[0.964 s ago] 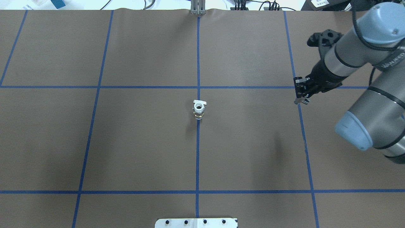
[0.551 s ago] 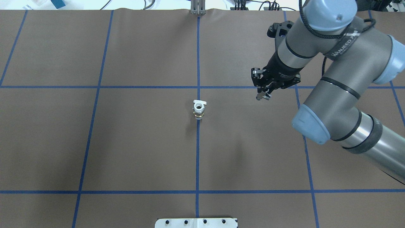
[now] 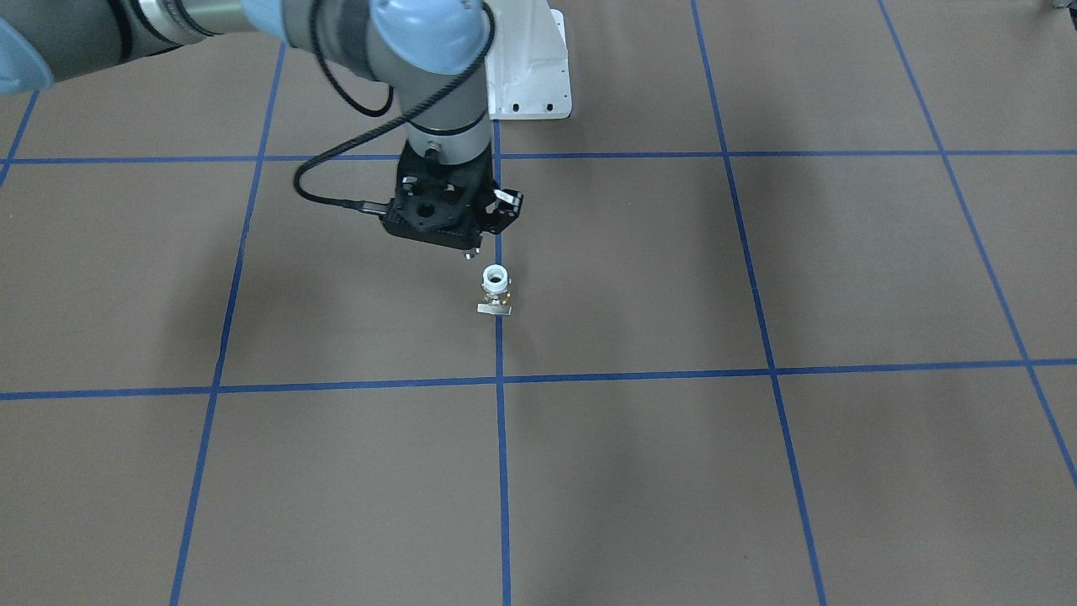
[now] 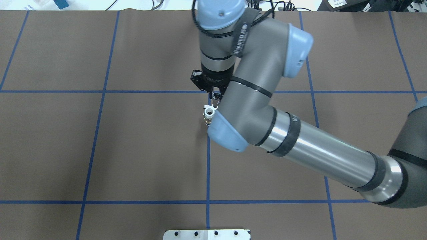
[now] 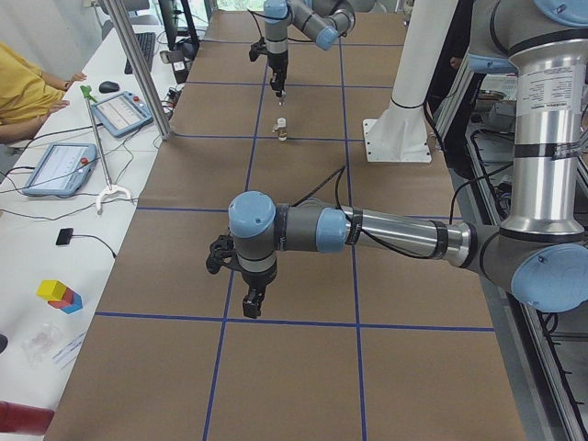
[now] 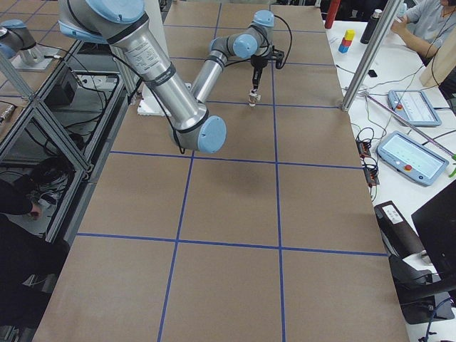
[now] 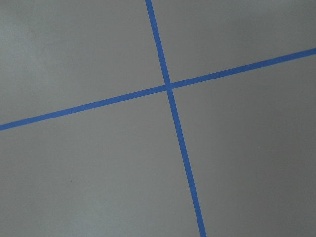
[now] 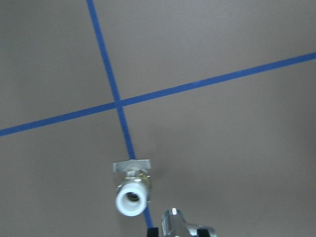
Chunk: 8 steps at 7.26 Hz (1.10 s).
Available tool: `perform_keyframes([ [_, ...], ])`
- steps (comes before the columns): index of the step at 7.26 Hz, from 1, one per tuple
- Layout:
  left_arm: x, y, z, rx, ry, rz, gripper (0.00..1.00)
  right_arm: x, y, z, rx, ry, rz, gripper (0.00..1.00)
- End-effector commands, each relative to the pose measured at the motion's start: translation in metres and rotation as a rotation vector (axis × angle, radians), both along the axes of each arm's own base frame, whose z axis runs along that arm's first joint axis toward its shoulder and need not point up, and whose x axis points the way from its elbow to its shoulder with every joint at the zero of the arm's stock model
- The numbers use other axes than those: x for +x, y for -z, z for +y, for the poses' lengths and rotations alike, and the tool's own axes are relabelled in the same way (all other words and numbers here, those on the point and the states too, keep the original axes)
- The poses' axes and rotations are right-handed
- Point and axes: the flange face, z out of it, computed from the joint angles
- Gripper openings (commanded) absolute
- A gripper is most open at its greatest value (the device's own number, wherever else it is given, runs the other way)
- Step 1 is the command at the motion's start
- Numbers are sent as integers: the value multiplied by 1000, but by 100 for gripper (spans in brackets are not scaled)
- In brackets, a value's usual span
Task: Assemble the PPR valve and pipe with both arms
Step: 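Press the fitting down onto the valve top with the right gripper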
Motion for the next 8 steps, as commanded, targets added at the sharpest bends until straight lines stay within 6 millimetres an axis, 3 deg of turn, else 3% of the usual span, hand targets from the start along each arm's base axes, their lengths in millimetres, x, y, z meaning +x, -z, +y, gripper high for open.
perform_keyframes([
  [1, 0, -1, 0, -4, 1, 0, 100, -39, 9, 1, -10, 2, 53, 0],
  [8, 1, 4, -1, 6, 0, 2, 100, -47, -16, -7, 23, -11, 71, 0],
])
